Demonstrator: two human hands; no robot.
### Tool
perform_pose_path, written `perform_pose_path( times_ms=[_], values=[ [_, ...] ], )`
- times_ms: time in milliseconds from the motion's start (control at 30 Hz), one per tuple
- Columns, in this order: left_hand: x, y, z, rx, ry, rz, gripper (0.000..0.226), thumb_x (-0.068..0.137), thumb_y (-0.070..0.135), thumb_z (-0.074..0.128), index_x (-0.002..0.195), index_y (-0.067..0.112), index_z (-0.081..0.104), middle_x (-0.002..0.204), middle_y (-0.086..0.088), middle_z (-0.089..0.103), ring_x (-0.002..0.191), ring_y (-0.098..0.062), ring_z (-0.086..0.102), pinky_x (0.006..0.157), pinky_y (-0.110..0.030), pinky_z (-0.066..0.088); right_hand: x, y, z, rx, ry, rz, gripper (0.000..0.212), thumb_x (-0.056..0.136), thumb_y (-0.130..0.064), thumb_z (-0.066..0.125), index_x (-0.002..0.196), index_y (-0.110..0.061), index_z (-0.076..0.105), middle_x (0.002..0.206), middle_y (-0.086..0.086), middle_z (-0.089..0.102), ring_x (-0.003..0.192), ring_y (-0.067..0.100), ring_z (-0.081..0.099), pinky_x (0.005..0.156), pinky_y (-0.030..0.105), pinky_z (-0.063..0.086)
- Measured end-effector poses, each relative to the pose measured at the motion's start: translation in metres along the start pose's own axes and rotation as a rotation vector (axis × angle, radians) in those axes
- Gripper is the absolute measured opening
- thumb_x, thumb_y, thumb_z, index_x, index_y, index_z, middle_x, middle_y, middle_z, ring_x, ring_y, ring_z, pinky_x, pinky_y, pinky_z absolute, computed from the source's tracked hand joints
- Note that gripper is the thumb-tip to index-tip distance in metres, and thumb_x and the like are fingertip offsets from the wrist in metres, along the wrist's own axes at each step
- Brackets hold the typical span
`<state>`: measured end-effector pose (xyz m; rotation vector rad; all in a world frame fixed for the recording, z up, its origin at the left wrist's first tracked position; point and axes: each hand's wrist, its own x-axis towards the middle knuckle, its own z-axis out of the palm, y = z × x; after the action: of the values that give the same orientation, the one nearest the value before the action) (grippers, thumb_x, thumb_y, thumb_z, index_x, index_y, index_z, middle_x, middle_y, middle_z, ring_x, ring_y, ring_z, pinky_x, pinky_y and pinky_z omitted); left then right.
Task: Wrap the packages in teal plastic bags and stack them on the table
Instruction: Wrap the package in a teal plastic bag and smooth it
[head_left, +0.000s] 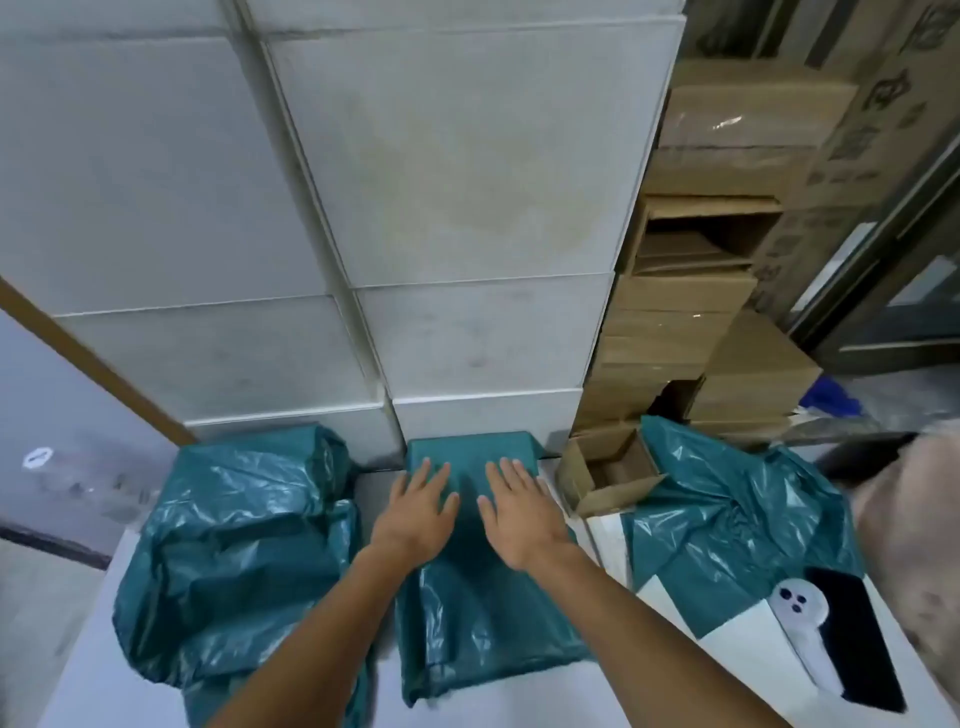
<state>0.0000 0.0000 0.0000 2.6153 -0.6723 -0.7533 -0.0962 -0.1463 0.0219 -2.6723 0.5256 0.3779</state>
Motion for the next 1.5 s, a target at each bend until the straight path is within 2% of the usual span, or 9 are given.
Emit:
perform_pose_path(
  times_ms=[167,267,367,533,867,1100,1267,1400,1500],
  values=[
    [0.008,-0.021,0.036,-0.108,0.132,0.043,0.063,0.108,0.048,0.039,0.166,0.032,0.02,0.172,0.013,-0.005,0.161,-0.029,0.0,0.128,-0.044,0.01,0.021,0.028,0.046,-0.12,0.092,-0.054,0.067,0.104,-0.049,0.01,0.167,-0.026,0.017,0.176,0.005,0.011,0.161,0.036,0.0,0.128,0.054,0.014],
    [0.012,-0.038,0.057,-0.191,0.237,0.128,0.061,0.107,0.049,0.043,0.164,0.036,0.025,0.174,0.016,0.0,0.16,-0.021,0.013,0.127,-0.04,0.018,0.03,0.04,0.072,-0.154,0.233,-0.135,0.064,0.106,-0.049,0.023,0.161,-0.022,0.039,0.168,0.012,0.035,0.157,0.043,0.018,0.123,0.056,0.029],
    [0.014,-0.046,0.065,-0.177,0.327,0.189,0.062,0.105,0.053,0.041,0.163,0.037,0.029,0.173,0.016,0.003,0.159,-0.021,0.017,0.127,-0.042,0.021,0.036,0.051,0.085,-0.18,0.418,-0.193,0.058,0.106,-0.047,0.034,0.155,-0.021,0.05,0.161,0.012,0.047,0.151,0.043,0.032,0.122,0.052,0.033],
    [0.011,-0.049,0.075,-0.144,0.411,0.212,0.059,0.106,0.05,0.045,0.162,0.037,0.032,0.174,0.012,0.01,0.158,-0.021,0.022,0.127,-0.038,0.019,0.035,0.059,0.101,-0.152,0.512,-0.212,0.06,0.106,-0.051,0.029,0.158,-0.026,0.045,0.165,0.005,0.042,0.153,0.038,0.028,0.117,0.049,0.04],
    [-0.036,-0.068,0.116,-0.081,0.56,0.278,0.068,0.096,0.07,0.034,0.159,0.044,0.035,0.173,0.016,0.017,0.153,-0.022,0.033,0.124,-0.046,0.028,-0.018,0.066,0.139,-0.136,0.655,-0.246,0.058,0.106,-0.056,0.024,0.158,-0.037,0.04,0.167,-0.007,0.037,0.156,0.027,0.022,0.116,0.046,0.04],
    [-0.093,-0.073,0.137,-0.001,0.518,0.331,0.09,0.081,0.084,0.043,0.16,0.044,0.03,0.174,0.015,0.012,0.153,-0.02,0.034,0.121,-0.043,0.034,-0.081,0.072,0.147,-0.118,0.5,-0.286,0.083,0.091,-0.081,0.027,0.164,-0.043,0.016,0.175,-0.013,0.01,0.161,0.019,-0.003,0.121,0.044,0.033],
    [-0.116,-0.087,0.157,0.035,0.572,0.43,0.089,0.081,0.056,0.077,0.157,0.039,0.035,0.174,0.014,0.011,0.151,-0.016,0.039,0.114,-0.038,0.043,-0.102,0.079,0.155,-0.24,0.488,-0.316,0.101,0.084,-0.08,0.048,0.166,-0.039,0.006,0.176,-0.006,0.002,0.161,0.026,-0.006,0.114,0.045,0.043],
    [-0.117,-0.103,0.165,0.032,0.548,0.444,0.098,0.077,0.038,0.085,0.156,0.044,0.028,0.172,0.027,-0.002,0.146,-0.016,0.045,0.107,-0.04,0.05,-0.101,0.093,0.161,-0.309,0.513,-0.396,0.1,0.085,-0.063,0.062,0.166,-0.038,0.009,0.175,-0.007,0.009,0.161,0.028,0.0,0.095,0.043,0.059],
    [-0.116,-0.112,0.164,0.045,0.542,0.463,0.101,0.078,0.029,0.087,0.156,0.047,0.026,0.169,0.034,-0.005,0.147,-0.014,0.044,0.107,-0.039,0.05,-0.095,0.117,0.162,-0.305,0.529,-0.491,0.098,0.088,-0.051,0.068,0.164,-0.04,0.008,0.174,-0.009,0.01,0.161,0.02,-0.001,0.089,0.038,0.061]
  ],
)
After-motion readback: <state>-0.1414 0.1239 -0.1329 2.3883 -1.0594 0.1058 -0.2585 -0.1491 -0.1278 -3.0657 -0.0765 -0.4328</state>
